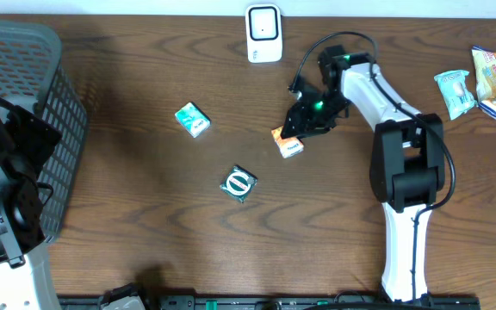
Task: Scan the item barcode
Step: 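Lift the orange pack and raise it toward the scanner face, then carry the orange pack to the right table edge and release it, then reach the right gripper to the light green tissue pack and grasp it, then raise the green tissue pack to the scanner face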
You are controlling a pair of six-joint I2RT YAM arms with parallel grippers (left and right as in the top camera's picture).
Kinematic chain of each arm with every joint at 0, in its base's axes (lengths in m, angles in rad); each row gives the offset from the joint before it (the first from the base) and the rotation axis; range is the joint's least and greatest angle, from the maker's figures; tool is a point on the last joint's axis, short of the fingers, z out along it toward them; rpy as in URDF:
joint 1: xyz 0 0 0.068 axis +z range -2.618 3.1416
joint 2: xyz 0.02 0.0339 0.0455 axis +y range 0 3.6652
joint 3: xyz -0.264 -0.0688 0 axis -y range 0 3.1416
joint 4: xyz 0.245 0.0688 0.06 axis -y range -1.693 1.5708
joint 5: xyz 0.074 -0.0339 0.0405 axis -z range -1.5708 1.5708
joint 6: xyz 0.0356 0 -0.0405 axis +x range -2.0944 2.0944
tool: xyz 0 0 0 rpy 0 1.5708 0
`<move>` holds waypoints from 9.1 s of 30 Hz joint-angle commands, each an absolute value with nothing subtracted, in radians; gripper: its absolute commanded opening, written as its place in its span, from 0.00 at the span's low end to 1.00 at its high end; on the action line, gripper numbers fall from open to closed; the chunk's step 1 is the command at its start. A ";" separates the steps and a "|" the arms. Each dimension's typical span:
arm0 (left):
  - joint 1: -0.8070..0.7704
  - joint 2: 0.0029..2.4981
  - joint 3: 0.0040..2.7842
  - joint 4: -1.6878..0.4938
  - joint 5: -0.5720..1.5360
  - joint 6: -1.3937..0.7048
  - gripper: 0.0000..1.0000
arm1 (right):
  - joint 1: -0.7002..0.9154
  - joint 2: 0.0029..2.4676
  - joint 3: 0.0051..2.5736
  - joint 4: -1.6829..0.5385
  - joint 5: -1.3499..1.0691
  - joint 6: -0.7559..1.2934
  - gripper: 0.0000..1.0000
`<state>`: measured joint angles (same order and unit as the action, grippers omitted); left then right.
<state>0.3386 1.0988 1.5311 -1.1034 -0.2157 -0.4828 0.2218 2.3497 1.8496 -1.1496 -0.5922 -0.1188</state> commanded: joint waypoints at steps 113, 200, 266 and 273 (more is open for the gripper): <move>0.342 1.099 1.533 -1.107 -0.221 -0.492 0.95 | -0.213 2.239 2.011 -0.748 0.160 -0.212 0.99; 0.342 1.099 1.533 -1.107 -0.221 -0.491 0.95 | 0.305 2.317 1.844 -1.081 -1.000 -0.140 0.01; 0.342 1.099 1.533 -1.107 -0.221 -0.491 0.95 | 0.104 2.317 2.044 -1.044 -1.562 -0.425 0.01; 0.342 1.099 1.533 -1.107 -0.221 -0.491 0.95 | 0.086 2.317 2.044 -0.994 -1.563 -0.378 0.01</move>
<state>0.3386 1.0988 1.5311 -1.1034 -0.2157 -0.4828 0.0956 2.3165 2.0277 -0.9970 -1.4967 -0.3618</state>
